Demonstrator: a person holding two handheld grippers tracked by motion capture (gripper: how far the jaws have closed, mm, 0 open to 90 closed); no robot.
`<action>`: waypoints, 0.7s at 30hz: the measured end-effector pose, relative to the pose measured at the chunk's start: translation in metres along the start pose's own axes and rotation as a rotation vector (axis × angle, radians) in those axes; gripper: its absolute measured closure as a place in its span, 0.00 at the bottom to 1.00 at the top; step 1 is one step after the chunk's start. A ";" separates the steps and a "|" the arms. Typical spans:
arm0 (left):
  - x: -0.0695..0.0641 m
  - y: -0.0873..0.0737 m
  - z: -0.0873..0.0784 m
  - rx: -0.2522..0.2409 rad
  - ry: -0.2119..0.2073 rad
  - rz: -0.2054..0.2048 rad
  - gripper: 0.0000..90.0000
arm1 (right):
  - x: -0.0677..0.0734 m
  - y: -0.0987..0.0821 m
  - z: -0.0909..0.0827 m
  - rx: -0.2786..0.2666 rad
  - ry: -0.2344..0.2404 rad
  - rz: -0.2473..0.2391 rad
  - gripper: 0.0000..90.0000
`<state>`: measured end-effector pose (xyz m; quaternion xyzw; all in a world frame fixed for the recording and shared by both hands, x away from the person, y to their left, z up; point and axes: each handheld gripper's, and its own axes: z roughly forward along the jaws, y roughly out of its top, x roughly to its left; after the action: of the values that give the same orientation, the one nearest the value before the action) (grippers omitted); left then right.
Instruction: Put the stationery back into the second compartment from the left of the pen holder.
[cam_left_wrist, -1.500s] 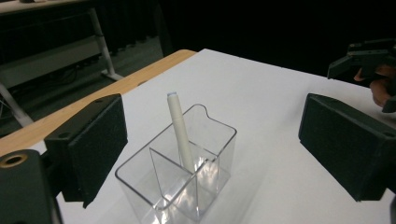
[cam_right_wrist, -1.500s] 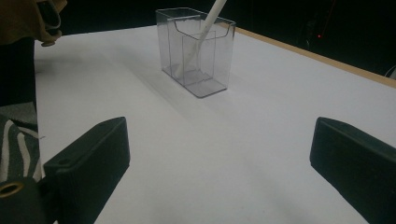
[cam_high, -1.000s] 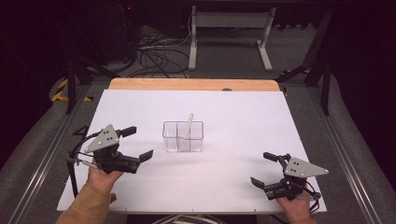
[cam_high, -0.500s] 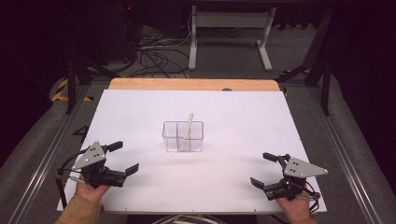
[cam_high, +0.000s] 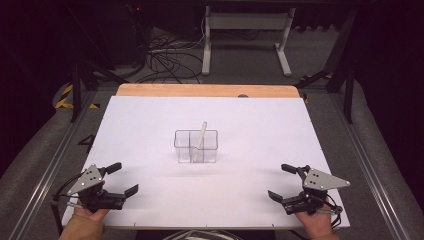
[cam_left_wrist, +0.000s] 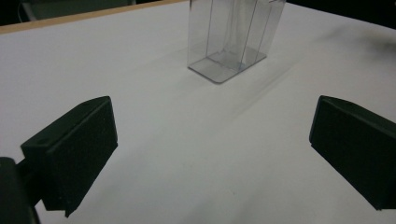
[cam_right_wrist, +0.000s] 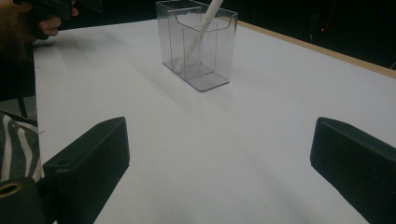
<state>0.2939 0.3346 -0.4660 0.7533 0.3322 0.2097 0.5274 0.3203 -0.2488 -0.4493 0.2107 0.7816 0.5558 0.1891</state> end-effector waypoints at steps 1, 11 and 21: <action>-0.001 -0.001 0.000 0.011 0.002 0.008 0.02 | 0.000 0.000 0.000 0.000 -0.001 -0.002 0.06; 0.000 -0.001 0.009 0.058 0.025 0.068 0.02 | -0.001 -0.001 0.002 0.009 0.001 0.002 0.06; 0.002 -0.001 0.006 0.026 0.010 0.015 0.02 | -0.001 -0.002 0.002 0.012 0.002 0.004 0.06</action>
<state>0.2985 0.3324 -0.4689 0.7615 0.3320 0.2129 0.5144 0.3220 -0.2481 -0.4515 0.2129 0.7846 0.5519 0.1859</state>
